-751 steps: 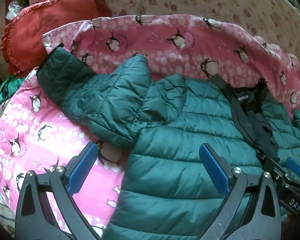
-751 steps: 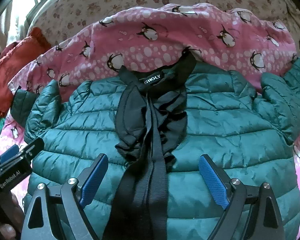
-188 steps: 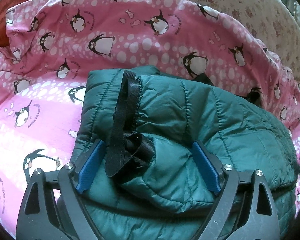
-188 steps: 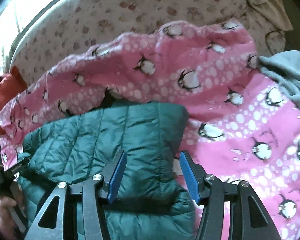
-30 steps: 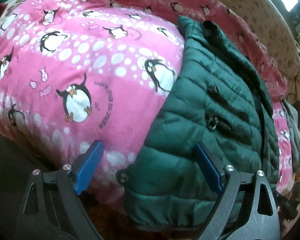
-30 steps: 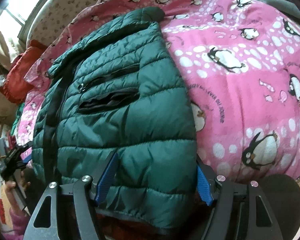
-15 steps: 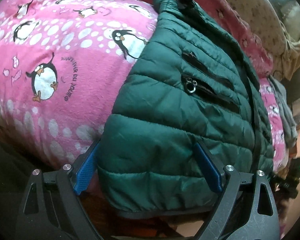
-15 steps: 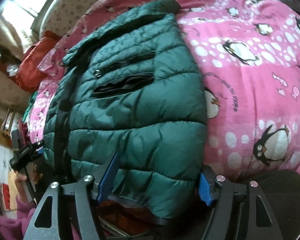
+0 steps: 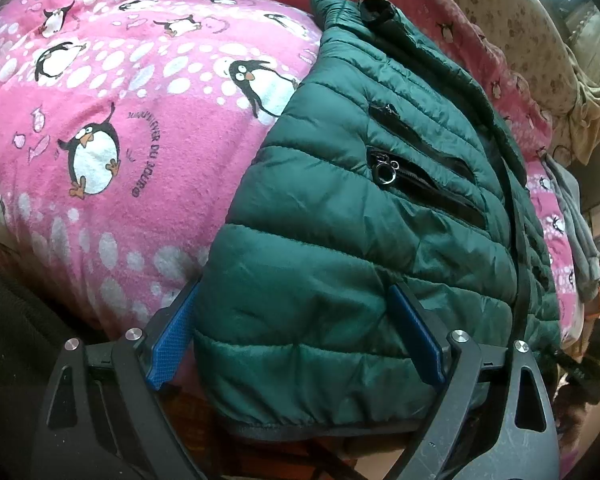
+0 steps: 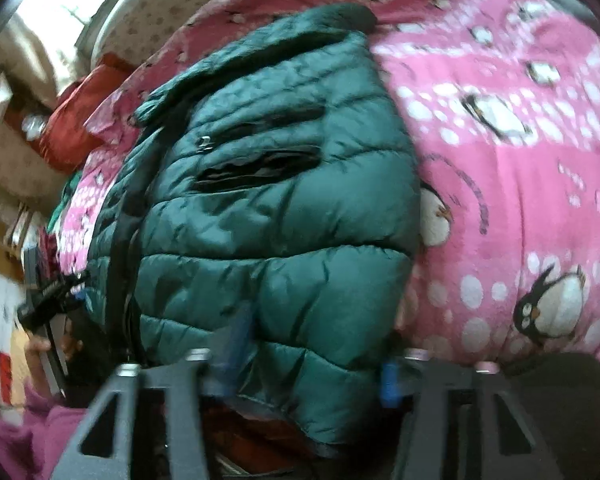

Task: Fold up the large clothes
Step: 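Close both grippers on the jacket hem edge, then lift the hem with both grippers and fold it toward the collar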

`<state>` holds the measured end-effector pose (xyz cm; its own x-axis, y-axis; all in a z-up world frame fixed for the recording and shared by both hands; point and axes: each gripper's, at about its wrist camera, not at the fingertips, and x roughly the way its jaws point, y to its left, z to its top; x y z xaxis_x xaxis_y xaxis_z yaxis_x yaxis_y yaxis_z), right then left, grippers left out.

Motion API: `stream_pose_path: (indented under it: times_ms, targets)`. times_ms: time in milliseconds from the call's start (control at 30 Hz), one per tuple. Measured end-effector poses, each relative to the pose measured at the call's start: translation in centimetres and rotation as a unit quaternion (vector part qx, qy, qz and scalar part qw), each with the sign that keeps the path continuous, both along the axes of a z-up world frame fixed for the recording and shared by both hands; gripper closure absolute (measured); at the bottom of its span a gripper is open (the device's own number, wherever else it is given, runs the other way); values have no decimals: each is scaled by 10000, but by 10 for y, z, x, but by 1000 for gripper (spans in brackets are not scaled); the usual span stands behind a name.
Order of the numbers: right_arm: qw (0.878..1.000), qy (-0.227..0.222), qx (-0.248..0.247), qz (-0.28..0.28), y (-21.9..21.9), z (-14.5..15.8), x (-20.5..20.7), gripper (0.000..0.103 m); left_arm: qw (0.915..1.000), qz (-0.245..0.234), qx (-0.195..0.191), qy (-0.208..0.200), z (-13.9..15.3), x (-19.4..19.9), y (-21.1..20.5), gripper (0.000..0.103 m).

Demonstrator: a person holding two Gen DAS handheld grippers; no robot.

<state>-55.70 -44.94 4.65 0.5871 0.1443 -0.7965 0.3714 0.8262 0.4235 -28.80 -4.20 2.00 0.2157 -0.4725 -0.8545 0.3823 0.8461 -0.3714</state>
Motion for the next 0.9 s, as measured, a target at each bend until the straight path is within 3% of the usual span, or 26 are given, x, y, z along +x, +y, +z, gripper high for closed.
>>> stream_pose_path:
  times_ms: [100,200,367,467,533,633,733,900]
  targets:
    - [9998,-126,1,147,1,7,3,75,10000,5,20,-33,-1,-1,-2,9]
    - [9995,95,-62,294,6,-3,11,75,10000,-9,39,-84,-2,-2,-4,6]
    - [9998,38,81,155,3,-12,14,74,9997,-158,177,-79,-1,-4,-9,6]
    - [9998,-164,-9,66,4,-4,9,83,9997,-149,148,-106,4,-7,-4,33]
    - [9993,-372,26,-6,2,4,4,86,9998,-179,70,-98,9,-10,-1,62]
    - [9971,-739,186,-18,-1,18,0,88,9993,-281,92,-248,20,-12,2,83]
    - [9938,-1067,298,40,-1,34,0,88,9989,-377,-31,-293,32,-10,5,89]
    - [9884,-1479,343,27,-7,60,5,88,9968,-277,-398,-634,67,-3,10,89]
